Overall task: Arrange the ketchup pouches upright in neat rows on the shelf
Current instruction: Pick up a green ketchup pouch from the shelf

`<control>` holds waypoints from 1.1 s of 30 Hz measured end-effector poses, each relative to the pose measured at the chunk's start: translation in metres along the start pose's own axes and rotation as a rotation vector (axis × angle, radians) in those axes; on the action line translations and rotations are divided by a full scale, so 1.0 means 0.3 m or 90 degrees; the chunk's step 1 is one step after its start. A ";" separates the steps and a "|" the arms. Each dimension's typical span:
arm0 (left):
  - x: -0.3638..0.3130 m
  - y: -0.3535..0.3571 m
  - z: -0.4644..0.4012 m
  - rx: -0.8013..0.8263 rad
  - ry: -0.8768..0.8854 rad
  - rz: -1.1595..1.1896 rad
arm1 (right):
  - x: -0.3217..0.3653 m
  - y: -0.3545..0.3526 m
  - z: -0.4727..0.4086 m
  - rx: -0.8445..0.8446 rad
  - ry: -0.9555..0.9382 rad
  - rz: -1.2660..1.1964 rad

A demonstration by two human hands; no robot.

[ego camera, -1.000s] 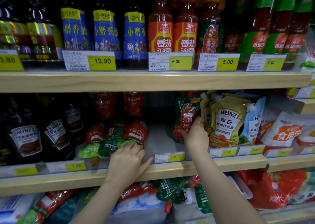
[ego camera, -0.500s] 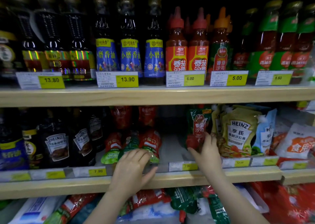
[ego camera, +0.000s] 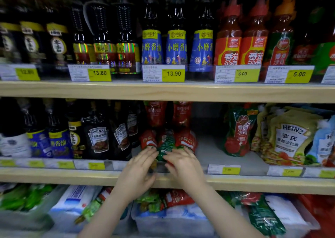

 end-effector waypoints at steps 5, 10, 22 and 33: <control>0.002 0.011 0.007 -0.010 -0.027 0.044 | -0.008 0.002 0.000 -0.063 -0.011 0.023; -0.019 -0.012 -0.018 -0.060 -0.087 0.121 | 0.012 -0.089 -0.017 -0.117 -0.034 -0.029; -0.055 -0.001 -0.077 -0.109 -0.120 0.183 | 0.004 -0.219 0.049 -0.021 0.129 -0.271; -0.135 -0.039 -0.192 -0.073 -0.098 0.318 | -0.012 -0.423 -0.091 -0.092 0.168 -0.405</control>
Point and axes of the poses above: each hand's wrist, its own z-axis away from the middle knuckle, its own y-axis out of the palm, x = y × z, the point moved 2 cm from there along -z, towards the middle knuckle, and after that the axes turned 12 degrees about -x, right-handed, at the moved point
